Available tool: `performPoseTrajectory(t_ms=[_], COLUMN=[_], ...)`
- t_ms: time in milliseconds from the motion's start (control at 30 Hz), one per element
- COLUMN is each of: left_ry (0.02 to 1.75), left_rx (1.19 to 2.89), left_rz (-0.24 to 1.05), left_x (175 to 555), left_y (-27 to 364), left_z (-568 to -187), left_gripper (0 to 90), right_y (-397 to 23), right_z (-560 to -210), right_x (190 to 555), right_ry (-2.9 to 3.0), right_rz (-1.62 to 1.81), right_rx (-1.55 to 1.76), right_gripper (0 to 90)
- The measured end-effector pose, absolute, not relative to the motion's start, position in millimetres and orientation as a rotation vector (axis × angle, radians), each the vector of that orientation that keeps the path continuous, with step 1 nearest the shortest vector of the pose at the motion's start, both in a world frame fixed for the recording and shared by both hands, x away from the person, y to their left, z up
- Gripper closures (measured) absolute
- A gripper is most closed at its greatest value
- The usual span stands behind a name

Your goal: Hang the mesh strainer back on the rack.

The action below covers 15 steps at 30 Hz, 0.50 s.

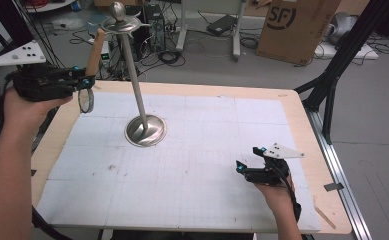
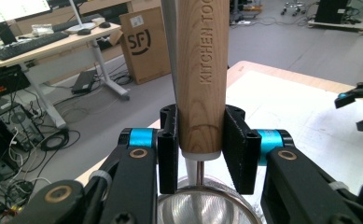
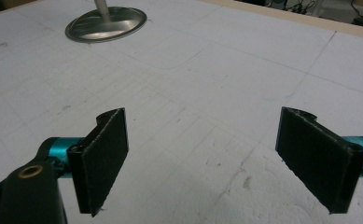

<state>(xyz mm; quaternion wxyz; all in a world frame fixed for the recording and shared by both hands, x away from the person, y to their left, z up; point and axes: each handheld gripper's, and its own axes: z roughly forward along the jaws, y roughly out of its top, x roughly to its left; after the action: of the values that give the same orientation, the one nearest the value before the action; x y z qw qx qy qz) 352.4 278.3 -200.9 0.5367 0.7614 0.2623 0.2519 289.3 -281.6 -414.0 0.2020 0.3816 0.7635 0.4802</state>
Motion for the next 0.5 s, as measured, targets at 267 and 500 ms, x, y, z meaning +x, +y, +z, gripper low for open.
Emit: performPoseTrajectory(t_ms=[267,500], left_ry=[0.662,0.679], left_rx=[1.830,1.820], left_rz=[0.600,0.583], left_x=[366,373], left_y=[265,257], left_z=[-208,-213], left_gripper=[68.8,68.8], right_y=[-283,-284], right_z=[-413,-413], right_x=[289,289], right_ry=[2.128,2.125], right_rz=[1.344,1.351], right_rx=[1.069,1.072], right_gripper=[15.9,15.9])
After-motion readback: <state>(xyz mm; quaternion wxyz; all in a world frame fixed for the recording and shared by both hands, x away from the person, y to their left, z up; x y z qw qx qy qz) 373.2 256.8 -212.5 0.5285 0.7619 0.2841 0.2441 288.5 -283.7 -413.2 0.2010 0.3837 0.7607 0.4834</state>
